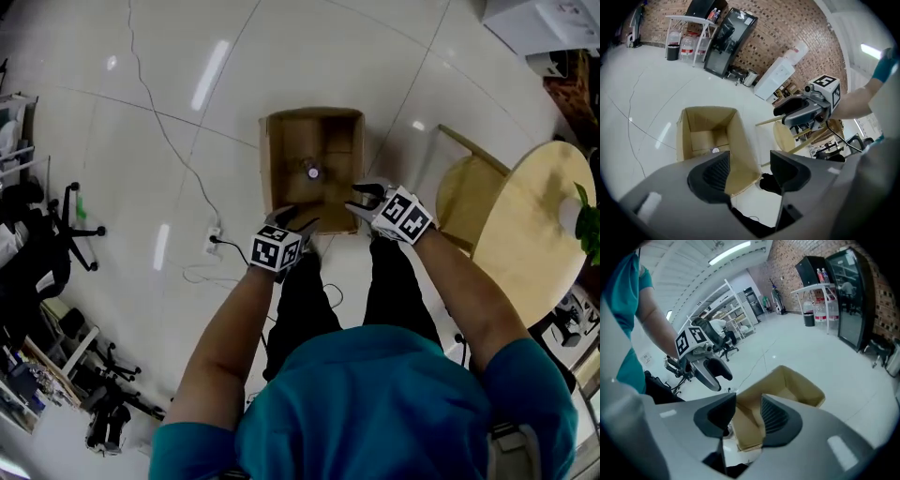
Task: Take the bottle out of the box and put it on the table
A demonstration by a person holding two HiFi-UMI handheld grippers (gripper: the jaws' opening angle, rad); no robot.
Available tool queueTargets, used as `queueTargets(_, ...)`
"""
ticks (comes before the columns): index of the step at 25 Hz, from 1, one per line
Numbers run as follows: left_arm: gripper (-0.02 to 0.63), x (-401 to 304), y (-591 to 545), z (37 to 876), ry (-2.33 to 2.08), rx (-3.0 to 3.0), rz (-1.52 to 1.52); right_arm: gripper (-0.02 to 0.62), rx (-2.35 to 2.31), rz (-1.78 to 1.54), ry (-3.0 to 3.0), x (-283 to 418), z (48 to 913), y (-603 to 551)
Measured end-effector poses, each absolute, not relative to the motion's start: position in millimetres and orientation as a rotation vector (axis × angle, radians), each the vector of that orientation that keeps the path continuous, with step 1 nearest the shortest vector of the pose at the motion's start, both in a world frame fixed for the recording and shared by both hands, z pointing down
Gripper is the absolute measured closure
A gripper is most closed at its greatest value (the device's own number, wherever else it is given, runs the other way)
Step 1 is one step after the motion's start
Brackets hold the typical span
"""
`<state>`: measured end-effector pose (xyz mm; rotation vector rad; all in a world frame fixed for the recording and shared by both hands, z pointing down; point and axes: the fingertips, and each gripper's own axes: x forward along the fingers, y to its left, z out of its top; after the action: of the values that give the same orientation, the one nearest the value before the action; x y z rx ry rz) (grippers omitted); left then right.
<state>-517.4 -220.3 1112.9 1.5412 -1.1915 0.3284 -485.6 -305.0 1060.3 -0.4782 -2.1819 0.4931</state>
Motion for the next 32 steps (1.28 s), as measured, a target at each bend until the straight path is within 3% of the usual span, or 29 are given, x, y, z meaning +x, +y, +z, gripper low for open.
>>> queueTargets(3, 0.324, -491.5, -187.2, 1276.3, -1.178, 1.464, 0.406, 0.431, -0.485, 0.508, -2.159, -455.2, 1227.2, -260.6)
queueTargets(5, 0.313, -491.0, -182.0, 1342.3, -1.189, 1.442, 0.445, 0.43, -0.478, 0.514, -2.158, -450.2, 1293.2, -245.5)
queueTargets(14, 0.259, -500.9, -193.3, 1503.9, -1.134, 1.459, 0.793, 0.425, -0.381, 0.57, -2.148, -448.8, 1413.8, -242.7)
queueTargets(17, 0.222, -503.4, -196.5, 1540.1, -1.131, 1.474, 0.911, 0.425, -0.372, 0.573, -2.145, -445.5, 1439.4, -239.6)
queueTargets(23, 0.21, -496.5, -201.0, 1582.6, -1.014, 1.526, 1.117, 0.425, -0.37, 0.55, -2.178, -452.3, 1447.7, -247.6)
queueTargets(32, 0.222, -499.9, -193.3, 1624.5, -0.976, 1.469, 1.113, 0.425, -0.374, 0.539, -2.197, -457.7, 1454.3, -248.1)
